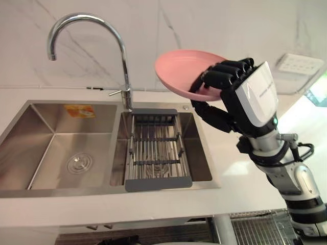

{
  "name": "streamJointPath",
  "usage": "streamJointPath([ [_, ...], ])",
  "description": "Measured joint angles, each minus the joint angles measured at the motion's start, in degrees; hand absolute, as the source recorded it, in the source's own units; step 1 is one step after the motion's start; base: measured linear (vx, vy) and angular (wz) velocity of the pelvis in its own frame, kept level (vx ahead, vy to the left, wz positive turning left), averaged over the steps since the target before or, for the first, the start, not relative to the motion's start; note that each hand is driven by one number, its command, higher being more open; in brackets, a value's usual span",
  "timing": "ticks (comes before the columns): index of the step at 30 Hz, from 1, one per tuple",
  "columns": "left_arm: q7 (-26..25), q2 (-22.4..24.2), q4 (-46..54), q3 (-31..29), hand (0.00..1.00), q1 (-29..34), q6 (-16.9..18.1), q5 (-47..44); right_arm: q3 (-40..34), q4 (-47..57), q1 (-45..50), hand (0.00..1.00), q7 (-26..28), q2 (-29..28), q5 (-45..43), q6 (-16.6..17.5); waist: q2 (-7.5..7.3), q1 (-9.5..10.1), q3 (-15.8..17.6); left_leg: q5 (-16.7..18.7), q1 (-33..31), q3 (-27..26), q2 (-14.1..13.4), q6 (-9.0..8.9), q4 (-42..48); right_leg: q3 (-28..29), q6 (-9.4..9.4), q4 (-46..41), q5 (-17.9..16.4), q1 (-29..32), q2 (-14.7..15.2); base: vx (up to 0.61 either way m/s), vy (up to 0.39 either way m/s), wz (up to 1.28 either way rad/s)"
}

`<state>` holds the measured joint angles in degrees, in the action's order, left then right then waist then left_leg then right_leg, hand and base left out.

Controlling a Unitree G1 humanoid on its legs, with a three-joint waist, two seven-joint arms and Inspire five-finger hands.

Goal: Walk over to the sink, pick up the cup, carry it to the dishwasher, place the cup inside the dishwasher, then close the dishwasher door

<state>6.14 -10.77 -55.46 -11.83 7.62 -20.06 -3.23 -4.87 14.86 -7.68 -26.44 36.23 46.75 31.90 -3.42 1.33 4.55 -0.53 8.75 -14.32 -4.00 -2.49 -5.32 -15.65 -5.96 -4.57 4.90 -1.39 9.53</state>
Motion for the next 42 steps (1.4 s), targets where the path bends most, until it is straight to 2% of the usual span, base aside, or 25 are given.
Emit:
streamJointPath([
  [2, 0.00, -0.45, -0.48, 1.21, 1.00, 0.05, 0.28, -0.01, -4.32, -0.76, 4.03, 0.00, -0.10, -0.02, 0.70, -0.41, 0.03, -1.22, -0.02, 0.07, 0.04, -0.79, -0.02, 0.07, -0.01, 1.18, 0.15, -2.40, -0.10, 1.79, 0.05, -0.03, 0.008, -0.32],
  [5, 0.03, -1.18, -0.71, 3.18, 1.00, 0.19, 0.43, -0.02, -11.62, -5.88, 10.80, 0.00, -3.24, -0.48, 1.98, -2.79, -0.04, -2.63, -0.04, 0.29, 0.33, -3.20, 0.15, 0.39, -0.01, 4.19, 0.18, -8.14, -0.10, 5.71, 0.12, -0.05, 0.036, -0.41],
  [6, 0.12, -1.54, -0.67, 3.93, 1.00, 0.19, 0.43, 0.00, -14.01, -8.44, 12.93, 0.00, -5.17, -1.01, 2.47, -4.73, -0.16, -3.18, -0.07, 0.48, 0.31, -4.17, 0.53, 0.70, -0.01, 5.27, 0.27, -9.70, -0.03, 7.21, 0.38, -0.08, 0.060, -0.51],
  [8, 0.14, -1.73, -0.66, 4.46, 1.00, 0.30, 0.41, 0.00, -17.85, -12.33, 14.90, 0.00, -8.71, -3.34, 2.90, -8.11, -0.25, -4.10, 0.00, 0.72, -0.15, -7.18, 1.00, 1.10, 0.00, 5.68, 1.84, -10.67, 1.23, 10.16, 0.30, -0.08, 0.064, -0.76],
  [10, 0.12, -1.78, -0.66, 4.27, 1.00, 0.23, 0.03, -0.06, -19.94, -14.26, 15.26, 0.00, -11.08, -5.74, 2.77, -10.44, -0.30, -4.41, 0.20, 0.88, -0.94, -10.58, 0.97, 1.37, 0.03, 4.01, 3.25, -9.81, 3.61, 12.59, -0.38, -0.08, 0.065, -1.09],
  [11, 0.19, -1.66, -0.70, 2.66, 1.00, 0.07, -0.88, -0.29, -21.48, -14.66, 15.83, 0.00, -12.55, -8.06, 2.62, -12.54, -0.17, -4.95, 0.52, 0.96, -1.97, -14.18, 0.56, 1.70, 0.02, 0.51, 4.68, -6.25, 7.74, 14.12, -1.62, -0.09, 0.049, -1.25],
  [12, 0.36, -1.52, -0.85, 1.63, 1.00, 0.06, -1.29, -0.49, -22.20, -14.65, 16.26, 0.00, -13.26, -9.11, 2.43, -12.84, 0.07, -5.13, 0.87, 0.85, -2.34, -15.84, 0.08, 2.03, 0.01, -0.81, 5.31, -4.02, 9.63, 14.14, -2.39, -0.11, 0.038, -1.42],
  [13, 0.47, -1.09, -0.92, -0.01, 1.00, 0.15, -1.67, -1.74, -23.40, -14.54, 17.07, 0.00, -14.66, -11.31, 1.49, -13.03, 0.18, -5.65, 2.37, 0.53, -2.14, -18.45, -0.70, 2.63, 0.01, -4.88, 7.18, -4.57, 8.49, 14.57, -2.42, -0.12, 0.001, -1.03],
  [14, 0.36, -0.75, -0.77, -1.42, 1.00, 0.63, -1.08, -2.49, -25.30, -14.63, 18.47, 0.00, -16.05, -13.99, 1.24, -13.02, 0.60, -6.34, 2.89, 0.35, -2.07, -20.13, -1.56, 2.90, 0.06, -9.00, 9.00, -10.04, 3.81, 15.12, -1.55, -0.10, -0.003, -0.84],
  [15, 0.17, -0.29, -0.71, -1.69, 1.00, 0.84, -1.13, -2.49, -26.25, -14.73, 19.36, 0.00, -16.73, -15.42, 0.82, -13.01, 0.86, -6.62, 3.04, 0.34, -2.04, -20.76, -2.10, 2.88, 0.16, -10.69, 9.15, -13.37, 1.77, 15.24, -0.80, -0.06, -0.026, -0.60],
  [16, 0.05, 0.15, -0.56, -2.79, 1.00, 1.37, -1.24, -2.50, -27.35, -15.76, 20.38, 0.00, -18.45, -17.91, 0.36, -12.90, 1.14, -7.10, 3.06, 0.31, -1.99, -21.81, -3.10, 2.81, 0.46, -13.45, 9.29, -19.78, -1.80, 15.06, 1.21, 0.00, -0.035, -0.39],
  [18, -0.06, 0.26, 0.70, -3.35, 1.00, 1.75, -0.86, -2.25, -28.51, -17.97, 21.68, 0.00, -21.58, -20.91, 0.38, -12.30, 0.90, -7.18, 2.94, 0.75, -2.55, -22.85, -4.73, 1.98, 2.40, -16.13, 8.81, -26.38, -4.91, 12.83, 4.71, 0.03, -0.132, -0.41],
  [19, -0.44, 0.18, 1.33, -3.12, 1.00, 1.60, -0.88, -1.68, -28.50, -18.46, 21.80, 0.00, -22.38, -21.51, 0.40, -11.75, 0.26, -7.27, 3.05, 1.70, -3.37, -22.93, -5.16, 0.61, 4.77, -15.95, 7.21, -25.27, -5.00, 12.37, 4.84, 0.05, -0.196, -0.36],
  [20, -0.98, 0.08, 1.33, -3.12, 1.00, 1.07, -0.89, -1.28, -28.50, -18.66, 21.75, 0.00, -22.48, -21.58, 0.39, -11.45, 0.04, -7.39, 3.26, 2.26, -4.19, -22.72, -5.45, -0.21, 6.17, -16.44, 7.24, -24.53, -4.97, 12.43, 4.07, 0.02, -0.193, -0.60],
  [21, -1.97, 0.69, 1.37, -3.10, 1.00, 0.61, -0.78, -1.33, -27.84, -18.99, 21.57, 0.00, -22.44, -21.96, 0.43, -11.20, 0.34, -6.31, 3.06, 2.83, -5.60, -21.99, -5.72, 0.26, 7.37, -15.47, 6.84, -20.13, -4.70, 12.05, 1.52, -0.04, -0.143, -1.09],
  [22, -2.48, 1.38, 1.54, -3.12, 1.00, 0.45, -0.40, -1.53, -27.07, -18.86, 21.11, 0.00, -22.48, -23.17, 0.37, -10.61, 1.04, -4.58, 2.52, 2.79, -6.43, -22.22, -6.93, 0.48, 7.04, -12.63, 4.55, -10.49, -3.84, 9.70, -2.86, -0.05, -0.148, -1.19],
  [23, -2.85, 1.55, 1.52, -3.11, 1.00, 0.27, -0.24, -1.95, -26.69, -18.79, 21.09, 0.00, -22.58, -24.03, 0.24, -10.14, 0.76, -3.86, 2.21, 2.57, -7.13, -23.22, -7.46, -0.48, 7.41, -11.64, 5.08, -8.13, -5.21, 9.03, -3.49, -0.01, -0.170, -0.84],
  [24, -3.63, 1.38, 1.48, -2.83, 1.00, -0.26, -0.21, -2.32, -25.93, -18.75, 21.33, 0.00, -22.74, -25.23, -0.32, -9.79, -0.69, -4.41, 2.15, 2.88, -8.34, -23.66, -7.12, -0.53, 9.11, -12.01, 6.29, -9.98, -8.74, 8.29, -1.90, 0.07, -0.223, -0.37],
  [25, -3.94, 0.20, 1.87, -3.01, 1.00, -0.53, -0.21, -2.97, -24.53, -18.86, 21.45, 0.00, -22.71, -27.05, -1.24, -9.77, -3.16, -4.49, 2.10, 3.71, -9.60, -24.07, -6.82, -1.30, 12.41, -10.34, 3.50, -3.93, -9.65, 5.60, -1.76, 0.06, -0.236, -0.24],
  [26, -4.65, 0.23, 1.66, -2.91, 1.00, -1.25, -0.36, -3.66, -22.87, -19.11, 21.46, 0.00, -22.37, -27.45, -2.43, -10.09, -2.56, -4.33, 2.17, 4.06, -10.50, -24.06, -7.95, -1.82, 14.04, -10.20, 3.58, 0.25, -7.15, 4.33, -3.64, 0.01, -0.219, -0.35],
  [27, -5.82, 0.98, 1.62, -2.90, 1.00, -1.26, -0.41, -4.18, -20.20, -19.05, 21.98, 0.00, -21.58, -27.85, -3.34, -10.61, -1.99, -4.14, 2.06, 4.24, -10.49, -24.23, -8.51, -2.22, 14.36, -9.81, 3.94, 2.75, -6.21, 3.48, -4.66, -0.04, -0.127, -0.27],
  [30, -7.42, 1.64, 1.61, -2.09, 1.00, -1.22, -0.55, -4.66, -15.60, -18.97, 24.93, 0.00, -18.47, -30.37, -3.49, -11.42, -1.11, -3.69, 2.28, 4.17, -9.25, -24.24, -8.43, -2.49, 13.77, -9.72, 3.89, 3.49, -6.00, 2.12, -5.03, -0.01, 0.005, -0.05],
  [34, -7.44, 2.42, 1.79, -2.11, 1.00, -1.18, -0.16, -4.65, -11.70, -18.98, 26.11, 0.00, -15.35, -31.46, -3.51, -11.46, 0.25, -3.43, 3.41, 3.70, -8.62, -24.06, -6.64, -2.17, 12.03, -9.64, 2.87, 3.69, -5.34, 1.98, -3.63, -0.03, 0.110, 0.07],
  [38, -7.66, 3.48, 2.13, -1.27, 1.00, -1.03, 0.91, -4.66, -8.18, -19.30, 26.20, 0.00, -13.20, -31.36, -3.51, -11.67, 2.23, -3.16, 4.70, 4.01, -8.27, -22.41, -4.59, -0.99, 11.43, -10.70, 1.79, 4.84, -4.39, 0.54, -2.36, -0.04, 0.142, 0.18],
  [42, -7.40, 4.05, 3.94, -0.10, 1.00, -1.07, 1.44, -4.70, -3.22, -27.10, 22.99, 0.00, -11.10, -28.91, -3.57, -13.28, 3.56, -1.75, 5.79, 3.82, -10.15, -19.50, -2.86, 0.36, 11.55, -13.40, 1.27, 5.62, -3.53, 0.31, -1.21, -0.06, 0.105, 0.36],
])
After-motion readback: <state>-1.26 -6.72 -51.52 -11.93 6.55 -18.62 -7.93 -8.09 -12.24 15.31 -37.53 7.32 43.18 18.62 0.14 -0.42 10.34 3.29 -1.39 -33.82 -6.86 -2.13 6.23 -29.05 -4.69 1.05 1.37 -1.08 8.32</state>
